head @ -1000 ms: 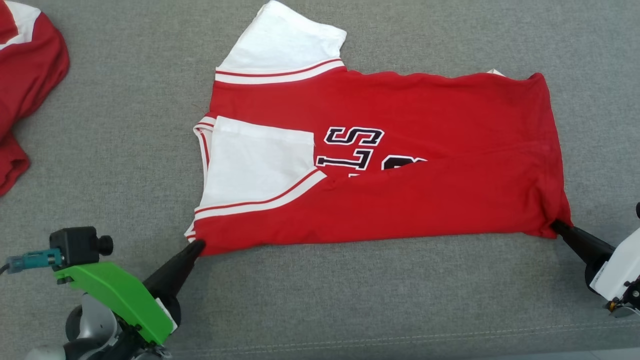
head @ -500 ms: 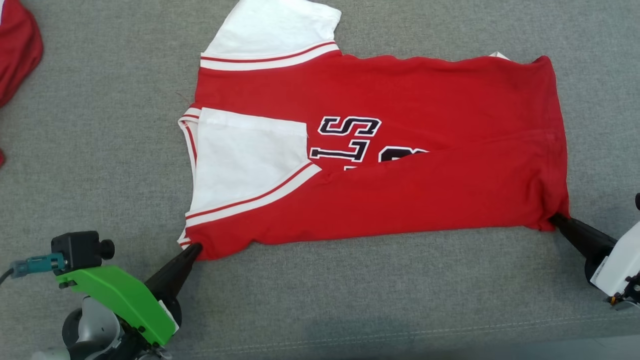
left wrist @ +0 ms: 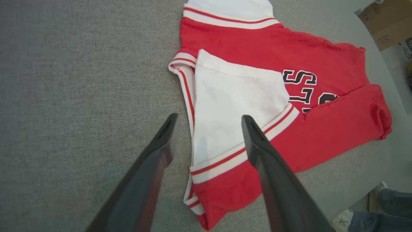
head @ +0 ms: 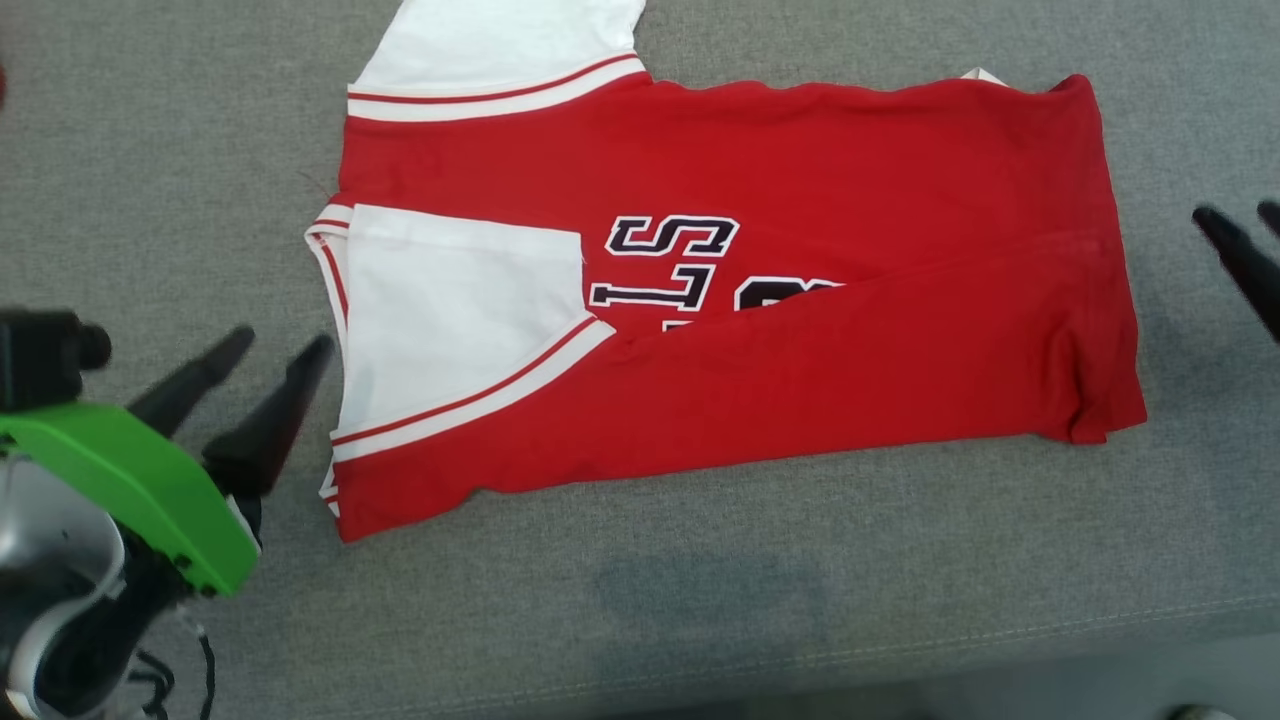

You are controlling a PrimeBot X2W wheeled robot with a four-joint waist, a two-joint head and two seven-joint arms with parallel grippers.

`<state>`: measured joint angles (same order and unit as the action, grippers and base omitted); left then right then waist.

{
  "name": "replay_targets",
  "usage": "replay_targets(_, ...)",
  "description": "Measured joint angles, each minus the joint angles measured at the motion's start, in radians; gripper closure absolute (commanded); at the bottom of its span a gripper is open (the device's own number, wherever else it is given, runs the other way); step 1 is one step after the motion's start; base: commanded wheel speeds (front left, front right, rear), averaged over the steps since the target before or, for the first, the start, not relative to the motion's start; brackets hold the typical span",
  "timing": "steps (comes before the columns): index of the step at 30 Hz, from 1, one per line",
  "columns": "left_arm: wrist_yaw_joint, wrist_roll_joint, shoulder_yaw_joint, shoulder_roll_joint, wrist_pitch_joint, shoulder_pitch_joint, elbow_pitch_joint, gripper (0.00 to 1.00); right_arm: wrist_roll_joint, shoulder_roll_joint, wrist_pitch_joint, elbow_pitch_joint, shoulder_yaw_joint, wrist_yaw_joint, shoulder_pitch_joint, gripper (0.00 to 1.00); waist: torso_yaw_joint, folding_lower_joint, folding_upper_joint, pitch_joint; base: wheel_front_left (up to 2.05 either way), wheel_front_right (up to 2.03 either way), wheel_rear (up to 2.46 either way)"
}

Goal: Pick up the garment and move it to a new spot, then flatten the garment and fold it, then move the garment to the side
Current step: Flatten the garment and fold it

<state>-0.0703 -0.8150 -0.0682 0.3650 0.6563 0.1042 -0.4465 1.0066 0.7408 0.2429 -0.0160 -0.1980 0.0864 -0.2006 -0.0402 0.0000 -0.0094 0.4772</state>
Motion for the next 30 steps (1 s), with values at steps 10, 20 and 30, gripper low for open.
replay_targets(10, -0.01, 0.035, -0.046, 0.04, 0.132, 0.384, 0.031, 0.0, -0.042, -0.059, 0.024, 0.02, -0.066, -0.009, -0.236, 0.0, -0.016, 0.0001, 0.0, 0.102, 0.0, 0.0, 0.0)
replay_targets(20, -0.023, 0.079, -0.081, 0.05, 0.225, 0.675, 0.121, 0.0, -0.086, -0.129, 0.032, -0.033, -0.118, -0.005, -0.412, 0.0, -0.053, 0.0002, 0.0, 0.229, 0.0, 0.0, 0.0)
replay_targets(30, -0.023, 0.079, -0.137, -0.028, 0.232, 0.834, 0.265, 0.0, -0.112, -0.185, -0.009, -0.124, -0.149, 0.012, -0.501, 0.18, -0.126, 0.0002, 0.0, 0.315, 0.0, 0.0, 0.0)
